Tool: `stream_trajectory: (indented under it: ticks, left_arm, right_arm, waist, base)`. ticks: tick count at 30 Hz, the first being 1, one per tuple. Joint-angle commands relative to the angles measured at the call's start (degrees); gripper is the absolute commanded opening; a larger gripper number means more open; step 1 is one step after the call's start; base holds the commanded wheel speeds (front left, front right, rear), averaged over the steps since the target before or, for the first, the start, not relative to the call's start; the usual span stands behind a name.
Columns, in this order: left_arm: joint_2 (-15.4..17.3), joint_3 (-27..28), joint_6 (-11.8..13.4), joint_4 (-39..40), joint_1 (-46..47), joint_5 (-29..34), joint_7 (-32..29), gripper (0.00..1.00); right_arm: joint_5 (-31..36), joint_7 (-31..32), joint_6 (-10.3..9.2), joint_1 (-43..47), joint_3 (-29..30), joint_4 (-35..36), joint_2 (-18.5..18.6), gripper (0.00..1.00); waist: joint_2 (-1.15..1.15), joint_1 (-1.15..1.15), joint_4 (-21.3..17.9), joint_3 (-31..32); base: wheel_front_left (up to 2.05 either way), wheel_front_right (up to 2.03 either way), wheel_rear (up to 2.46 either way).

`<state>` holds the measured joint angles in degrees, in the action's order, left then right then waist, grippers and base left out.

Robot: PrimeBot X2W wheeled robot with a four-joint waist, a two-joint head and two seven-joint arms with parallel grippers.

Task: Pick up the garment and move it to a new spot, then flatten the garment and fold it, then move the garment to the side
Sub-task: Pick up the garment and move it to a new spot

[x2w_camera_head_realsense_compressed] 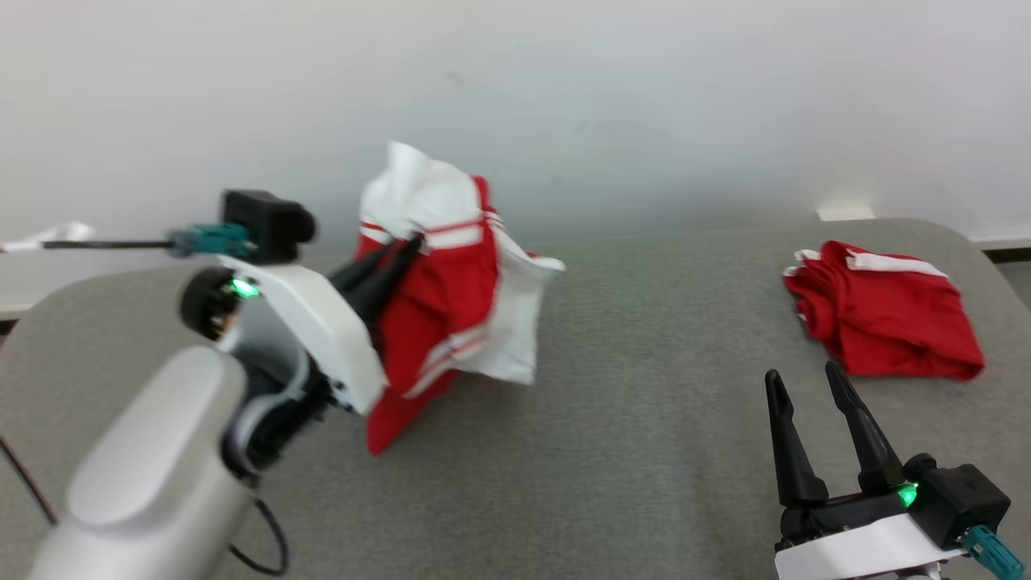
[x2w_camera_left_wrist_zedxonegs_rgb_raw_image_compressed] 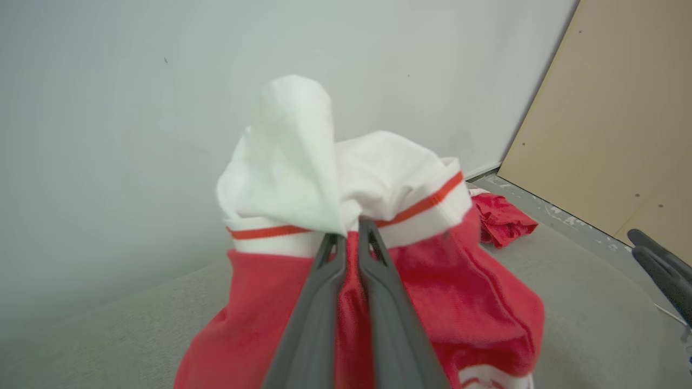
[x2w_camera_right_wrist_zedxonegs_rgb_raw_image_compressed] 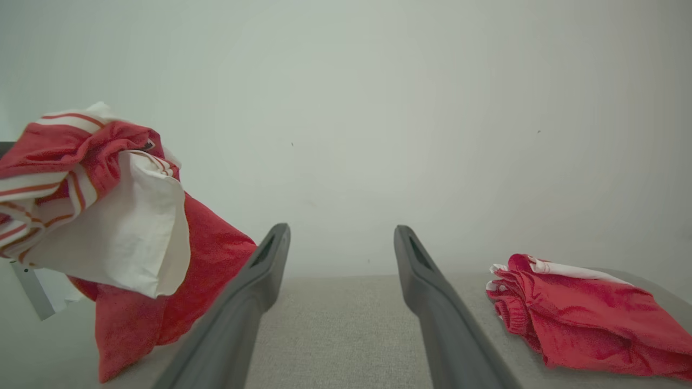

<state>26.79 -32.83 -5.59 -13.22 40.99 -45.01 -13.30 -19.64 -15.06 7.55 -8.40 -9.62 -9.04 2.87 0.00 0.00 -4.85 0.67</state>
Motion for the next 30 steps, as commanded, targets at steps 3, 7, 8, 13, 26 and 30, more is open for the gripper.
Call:
stream_trajectory:
  ticks: [3,7,8,13,26,30]
  left_arm:
    - [-2.90,-2.11,1.05,3.14,-2.67,-0.81,-0.52,0.00]
    - [-7.69,-5.18,1.78,2.34,-5.16,0.00,1.33,0.00]
    - [-9.05,-5.95,1.82,1.35,-5.85,0.07,2.19,0.00]
    - [-15.00,-9.41,0.91,-7.41,-7.27,0.97,6.13,0.00]
    - [-18.44,-11.87,-1.32,-17.89,-2.71,4.10,20.15,1.00]
    - [-15.95,-10.36,0.68,-16.60,-3.88,5.87,24.64,1.00]
  right_arm:
    - [0.19,-0.13,-0.14,0.14,0.12,-0.04,0.17,1.00]
    - [-0.22,-0.13,-0.14,-0.55,-0.10,-0.23,0.19,1.00]
    - [-0.32,-0.13,-0.14,-0.81,-0.11,-0.24,0.18,1.00]
    - [-0.66,-0.06,-0.14,-1.78,-0.46,-0.45,0.11,1.00]
    - [0.58,-0.06,-0.14,-1.14,0.96,-0.83,0.09,1.00]
    - [0.73,-0.06,-0.14,-0.45,1.49,-0.90,0.54,1.00]
  waist:
    - [0.00,0.00,-4.27,-0.38]
    - [0.00,0.00,-7.81,-2.01]
    - [0.00,0.00,-8.57,-2.54]
    - [0.00,0.00,-11.33,-5.13]
    - [0.00,0.00,-5.21,-4.56]
    - [0.00,0.00,-1.74,-2.84]
  base:
    - [0.00,0.00,0.00]
    - [0.00,0.00,0.00]
    - [0.00,0.00,0.00]
    - [0.00,0.00,0.00]
    - [0.00,0.00,0.00]
    - [0.00,0.00,0.00]
